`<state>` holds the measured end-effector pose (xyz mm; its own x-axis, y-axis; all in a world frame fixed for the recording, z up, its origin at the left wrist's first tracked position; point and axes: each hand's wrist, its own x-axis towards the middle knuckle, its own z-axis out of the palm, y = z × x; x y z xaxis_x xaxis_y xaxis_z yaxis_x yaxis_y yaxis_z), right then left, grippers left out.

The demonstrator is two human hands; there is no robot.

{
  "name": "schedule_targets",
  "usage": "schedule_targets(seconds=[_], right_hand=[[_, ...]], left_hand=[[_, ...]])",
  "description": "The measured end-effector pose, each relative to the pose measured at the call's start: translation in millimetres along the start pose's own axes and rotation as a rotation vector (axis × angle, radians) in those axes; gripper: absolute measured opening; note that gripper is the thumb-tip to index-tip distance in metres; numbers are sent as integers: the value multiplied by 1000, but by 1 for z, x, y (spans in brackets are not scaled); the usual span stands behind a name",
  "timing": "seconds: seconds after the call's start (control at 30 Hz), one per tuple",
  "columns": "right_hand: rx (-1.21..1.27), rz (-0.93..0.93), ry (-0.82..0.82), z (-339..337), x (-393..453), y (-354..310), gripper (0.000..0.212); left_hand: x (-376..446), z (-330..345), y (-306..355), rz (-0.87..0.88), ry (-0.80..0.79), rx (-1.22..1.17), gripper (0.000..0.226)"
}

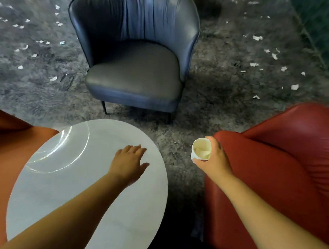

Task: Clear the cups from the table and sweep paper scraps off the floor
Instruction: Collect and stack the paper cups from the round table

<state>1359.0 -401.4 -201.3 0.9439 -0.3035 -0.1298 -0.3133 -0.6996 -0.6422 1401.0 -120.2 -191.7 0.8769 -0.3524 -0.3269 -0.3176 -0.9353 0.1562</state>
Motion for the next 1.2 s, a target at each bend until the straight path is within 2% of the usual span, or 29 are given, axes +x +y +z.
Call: schedule_targets(seconds=[0.33, 0.6, 0.8, 0.9, 1.2], right_hand=[[-11, 2, 96, -86, 62, 55, 86], [-22, -11, 129, -122, 116, 68, 86], [-32, -1, 119, -139, 173, 58, 87], [-34, 13, 114, -135, 207, 46, 87], [-55, 90, 76, -134, 369, 22, 87]], left_hand=[[98, -47, 81, 59, 10, 53, 59], [166, -75, 125, 93, 5, 102, 61], [220, -101, 105, 50, -48, 189, 65], [253, -113, 100, 79, -18, 184, 65], [428, -177, 96, 218, -17, 189, 66]])
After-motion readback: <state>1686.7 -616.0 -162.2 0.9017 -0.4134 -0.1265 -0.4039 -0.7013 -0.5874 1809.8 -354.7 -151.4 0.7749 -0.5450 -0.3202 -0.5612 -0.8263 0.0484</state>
